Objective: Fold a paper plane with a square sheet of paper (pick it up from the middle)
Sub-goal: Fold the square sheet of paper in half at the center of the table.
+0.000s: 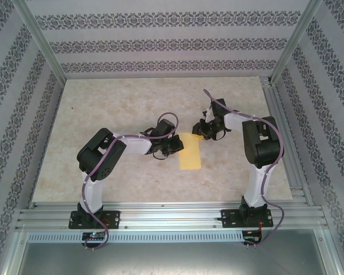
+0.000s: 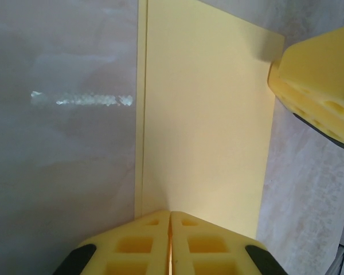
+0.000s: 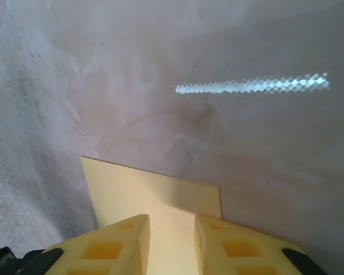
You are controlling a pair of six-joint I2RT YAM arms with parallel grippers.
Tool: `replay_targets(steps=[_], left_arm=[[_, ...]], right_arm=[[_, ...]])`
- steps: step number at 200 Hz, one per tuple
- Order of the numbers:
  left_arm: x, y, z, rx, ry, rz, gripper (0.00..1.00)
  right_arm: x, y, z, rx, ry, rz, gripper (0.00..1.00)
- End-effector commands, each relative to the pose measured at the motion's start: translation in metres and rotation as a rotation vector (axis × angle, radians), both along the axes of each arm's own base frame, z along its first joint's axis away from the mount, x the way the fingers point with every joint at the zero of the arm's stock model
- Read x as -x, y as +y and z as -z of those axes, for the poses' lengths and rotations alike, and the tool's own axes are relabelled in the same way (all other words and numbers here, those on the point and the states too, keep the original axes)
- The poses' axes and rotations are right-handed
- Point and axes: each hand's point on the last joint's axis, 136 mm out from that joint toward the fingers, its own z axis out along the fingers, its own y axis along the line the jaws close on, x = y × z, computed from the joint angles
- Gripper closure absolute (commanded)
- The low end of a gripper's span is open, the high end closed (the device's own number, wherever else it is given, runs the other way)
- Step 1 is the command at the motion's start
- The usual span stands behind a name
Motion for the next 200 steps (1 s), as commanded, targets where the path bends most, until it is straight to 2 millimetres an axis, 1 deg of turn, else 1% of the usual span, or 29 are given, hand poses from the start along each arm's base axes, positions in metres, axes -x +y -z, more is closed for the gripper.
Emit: replay_targets(steps=[1, 11, 18, 30, 59, 70, 88, 112, 119, 130, 141, 151, 167, 176, 182, 192, 200], left_arm=[[0.023, 0.008, 0.026, -0.091, 0.074, 0.044, 0.89], [0.023, 0.008, 0.026, -0.091, 0.073, 0.043, 0.89], [0.023, 0.008, 0.026, -0.09, 0.073, 0.044, 0.89], [0.023, 0.008, 0.027, -0.092, 0.074, 0.043, 0.89], [0.022, 0.008, 0.026, -0.093, 0.071, 0.044, 0.89], [0.023, 0.008, 0.026, -0.094, 0.073, 0.043, 0.89], [0.023, 0.008, 0.027, -0.093, 0.076, 0.045, 0.89], [0.023, 0.008, 0.026, -0.097, 0.076, 0.045, 0.89], [0.024, 0.009, 0.026, -0.098, 0.077, 0.043, 0.89], [0.023, 0.009, 0.025, -0.096, 0.077, 0.041, 0.89], [0.023, 0.008, 0.025, -0.094, 0.077, 0.04, 0.88], [0.022, 0.008, 0.024, -0.093, 0.074, 0.042, 0.88], [0.021, 0.007, 0.019, -0.091, 0.065, 0.042, 0.88], [0.018, 0.006, 0.014, -0.087, 0.053, 0.041, 0.87], [0.017, 0.004, 0.01, -0.079, 0.047, 0.042, 0.86], [0.016, 0.0, 0.0, -0.053, 0.035, 0.05, 0.85], [0.013, -0.005, -0.011, -0.029, 0.019, 0.057, 0.83]], right_arm=[[-0.003, -0.004, -0.015, 0.019, -0.036, -0.006, 0.72], [-0.007, 0.0, -0.028, -0.007, -0.063, -0.014, 0.72], [-0.011, 0.002, -0.033, -0.021, -0.073, -0.015, 0.72], [-0.015, 0.005, -0.033, -0.035, -0.072, -0.018, 0.72], [-0.02, 0.007, -0.016, -0.035, -0.041, -0.014, 0.72], [-0.021, 0.003, -0.004, -0.013, -0.021, -0.004, 0.72], [-0.016, 0.0, 0.016, 0.013, 0.024, -0.001, 0.72], [-0.008, -0.004, 0.033, 0.041, 0.052, 0.011, 0.72], [-0.007, -0.007, 0.037, 0.053, 0.058, 0.015, 0.72], [-0.009, -0.009, 0.036, 0.051, 0.051, 0.018, 0.73], [-0.012, -0.013, 0.031, 0.061, 0.041, 0.022, 0.72], [-0.014, -0.011, 0.018, 0.049, 0.03, 0.011, 0.72], [-0.021, -0.005, -0.015, 0.007, -0.04, 0.001, 0.71], [-0.023, -0.006, -0.032, 0.008, -0.077, 0.001, 0.7], [-0.022, -0.008, -0.04, 0.02, -0.091, 0.002, 0.69], [-0.018, -0.015, -0.049, 0.052, -0.116, 0.015, 0.66], [-0.013, -0.02, -0.053, 0.072, -0.128, 0.03, 0.66]])
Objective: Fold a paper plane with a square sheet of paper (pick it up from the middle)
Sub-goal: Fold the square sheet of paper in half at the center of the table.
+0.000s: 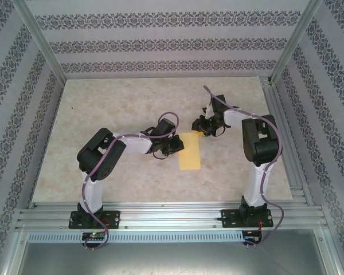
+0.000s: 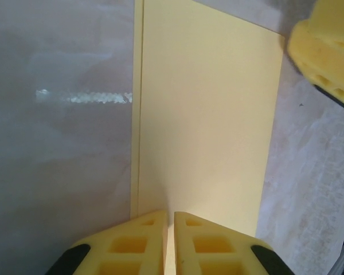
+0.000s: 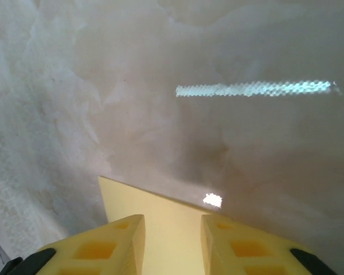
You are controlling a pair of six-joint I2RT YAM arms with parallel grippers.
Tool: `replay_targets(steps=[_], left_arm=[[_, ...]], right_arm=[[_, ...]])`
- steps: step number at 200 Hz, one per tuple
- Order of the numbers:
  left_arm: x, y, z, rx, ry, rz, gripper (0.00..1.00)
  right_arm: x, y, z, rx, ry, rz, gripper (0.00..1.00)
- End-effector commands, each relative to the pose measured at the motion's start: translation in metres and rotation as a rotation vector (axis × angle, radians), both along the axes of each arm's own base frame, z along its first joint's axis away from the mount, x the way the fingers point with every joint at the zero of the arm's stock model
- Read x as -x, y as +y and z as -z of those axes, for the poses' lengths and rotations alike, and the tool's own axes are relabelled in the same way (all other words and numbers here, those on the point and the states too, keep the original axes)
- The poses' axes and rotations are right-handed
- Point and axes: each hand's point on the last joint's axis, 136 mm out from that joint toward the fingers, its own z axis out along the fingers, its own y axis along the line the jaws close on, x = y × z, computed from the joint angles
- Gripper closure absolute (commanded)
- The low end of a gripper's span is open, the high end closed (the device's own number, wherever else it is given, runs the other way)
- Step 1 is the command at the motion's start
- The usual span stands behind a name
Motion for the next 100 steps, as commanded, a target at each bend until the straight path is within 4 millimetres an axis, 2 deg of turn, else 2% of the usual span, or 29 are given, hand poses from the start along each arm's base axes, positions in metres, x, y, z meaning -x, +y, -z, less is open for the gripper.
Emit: replay_targets(steps=[1, 24, 41, 60, 100], left_arm=[[0.013, -0.005, -0.01, -0.012, 0.015, 0.043, 0.83], [0.009, -0.008, -0.038, 0.027, -0.036, 0.049, 0.75], [0.007, -0.005, -0.059, 0.036, -0.082, 0.046, 0.69], [0.008, 0.007, -0.071, 0.019, -0.12, 0.021, 0.63], [0.004, 0.048, -0.08, -0.056, -0.183, -0.061, 0.61]], right_arm=[[0.004, -0.017, -0.037, 0.069, -0.104, 0.024, 0.66], [0.029, -0.023, -0.031, 0.092, -0.089, 0.041, 0.64], [0.046, -0.018, -0.023, 0.088, -0.068, 0.03, 0.61], [0.058, -0.011, -0.017, 0.11, -0.06, 0.022, 0.59], [0.076, 0.002, 0.0, 0.145, -0.041, 0.013, 0.55]])
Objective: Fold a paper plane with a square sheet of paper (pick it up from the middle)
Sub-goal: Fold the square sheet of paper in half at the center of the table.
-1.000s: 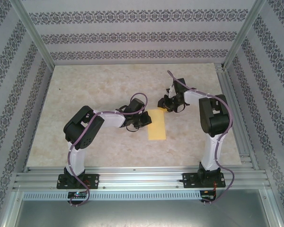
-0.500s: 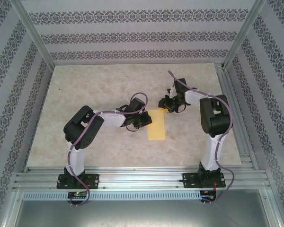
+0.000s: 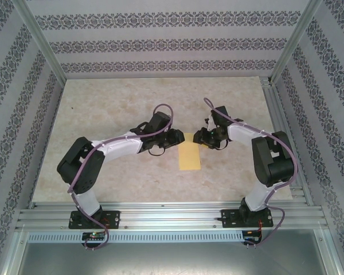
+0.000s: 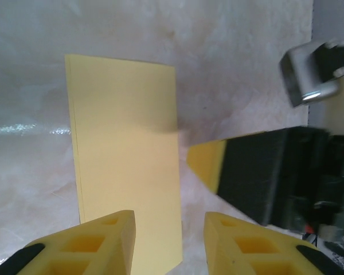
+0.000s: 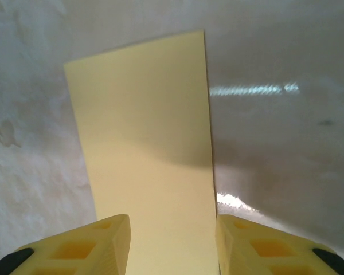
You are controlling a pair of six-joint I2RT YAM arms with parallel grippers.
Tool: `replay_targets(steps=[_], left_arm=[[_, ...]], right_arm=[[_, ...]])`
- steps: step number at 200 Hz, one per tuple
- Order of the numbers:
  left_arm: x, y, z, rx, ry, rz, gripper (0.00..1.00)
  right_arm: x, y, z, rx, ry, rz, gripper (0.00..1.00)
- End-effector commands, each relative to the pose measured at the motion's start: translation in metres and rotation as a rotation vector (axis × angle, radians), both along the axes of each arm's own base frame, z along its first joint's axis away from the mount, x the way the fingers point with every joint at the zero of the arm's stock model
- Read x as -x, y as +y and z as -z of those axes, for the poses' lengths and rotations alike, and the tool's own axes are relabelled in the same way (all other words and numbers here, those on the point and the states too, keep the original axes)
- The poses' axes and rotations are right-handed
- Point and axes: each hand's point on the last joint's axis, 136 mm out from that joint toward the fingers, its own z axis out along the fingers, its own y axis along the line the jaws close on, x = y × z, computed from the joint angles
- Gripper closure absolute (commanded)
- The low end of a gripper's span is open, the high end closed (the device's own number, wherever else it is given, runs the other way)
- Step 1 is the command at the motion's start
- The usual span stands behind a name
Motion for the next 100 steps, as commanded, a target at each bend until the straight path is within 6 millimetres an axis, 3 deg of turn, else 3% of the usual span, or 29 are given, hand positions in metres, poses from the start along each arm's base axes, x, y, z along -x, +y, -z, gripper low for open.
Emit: replay_targets(steps=[1, 43, 68, 100], left_arm=[[0.0, 0.032, 0.008, -0.092, -0.025, -0.053, 0.61], [-0.002, 0.062, 0.005, -0.121, -0.045, -0.113, 0.61], [-0.002, 0.07, 0.004, -0.125, -0.047, -0.125, 0.61], [0.0, 0.075, -0.001, -0.128, -0.063, -0.129, 0.61]], right_arm=[[-0.003, 0.005, 0.003, 0.028, -0.039, 0.02, 0.55], [0.013, 0.012, 0.012, 0.086, -0.02, 0.007, 0.53], [0.02, 0.015, 0.013, 0.104, -0.016, -0.001, 0.53], [0.019, 0.011, -0.01, 0.107, -0.098, 0.033, 0.5]])
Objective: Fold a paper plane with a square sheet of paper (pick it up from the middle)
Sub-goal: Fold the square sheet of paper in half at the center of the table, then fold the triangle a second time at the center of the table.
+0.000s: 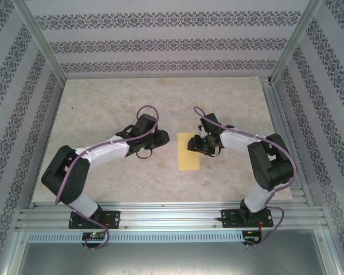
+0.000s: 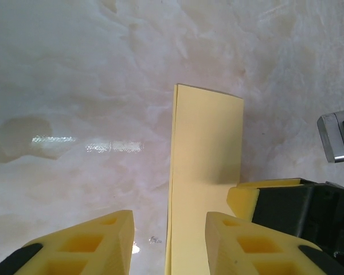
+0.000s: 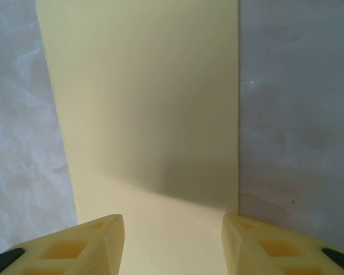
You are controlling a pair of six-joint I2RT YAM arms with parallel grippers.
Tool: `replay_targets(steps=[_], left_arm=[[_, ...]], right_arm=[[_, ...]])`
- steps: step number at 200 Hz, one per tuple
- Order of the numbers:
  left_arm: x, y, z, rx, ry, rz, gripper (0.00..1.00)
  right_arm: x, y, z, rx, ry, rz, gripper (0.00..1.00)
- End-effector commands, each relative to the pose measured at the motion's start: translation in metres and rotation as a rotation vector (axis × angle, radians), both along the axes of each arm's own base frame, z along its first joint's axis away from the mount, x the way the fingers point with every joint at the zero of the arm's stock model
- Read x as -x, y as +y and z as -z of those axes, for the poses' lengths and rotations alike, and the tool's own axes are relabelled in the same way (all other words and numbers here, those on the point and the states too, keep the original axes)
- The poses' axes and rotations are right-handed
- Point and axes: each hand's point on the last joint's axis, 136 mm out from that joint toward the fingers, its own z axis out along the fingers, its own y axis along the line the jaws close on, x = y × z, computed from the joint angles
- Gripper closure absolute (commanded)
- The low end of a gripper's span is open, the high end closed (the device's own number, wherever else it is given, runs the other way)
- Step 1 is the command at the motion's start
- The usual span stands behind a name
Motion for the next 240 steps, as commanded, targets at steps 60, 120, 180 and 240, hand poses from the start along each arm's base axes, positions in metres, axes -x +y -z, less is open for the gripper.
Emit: replay_targets(steps=[60, 120, 180, 240], left_arm=[[0.002, 0.024, -0.016, -0.046, -0.097, -0.039, 0.54], [-0.001, 0.032, -0.023, -0.064, -0.126, -0.063, 0.49], [0.002, 0.037, -0.019, -0.083, -0.112, -0.068, 0.49], [0.005, 0.045, -0.019, -0.087, -0.113, -0.08, 0.49]], right_arm=[[-0.001, -0.025, -0.001, 0.153, -0.043, 0.053, 0.47], [0.003, -0.001, 0.005, 0.104, -0.023, 0.003, 0.46], [0.007, 0.024, -0.006, 0.054, -0.026, -0.051, 0.48], [0.004, 0.011, -0.013, 0.184, -0.05, -0.06, 0.46]])
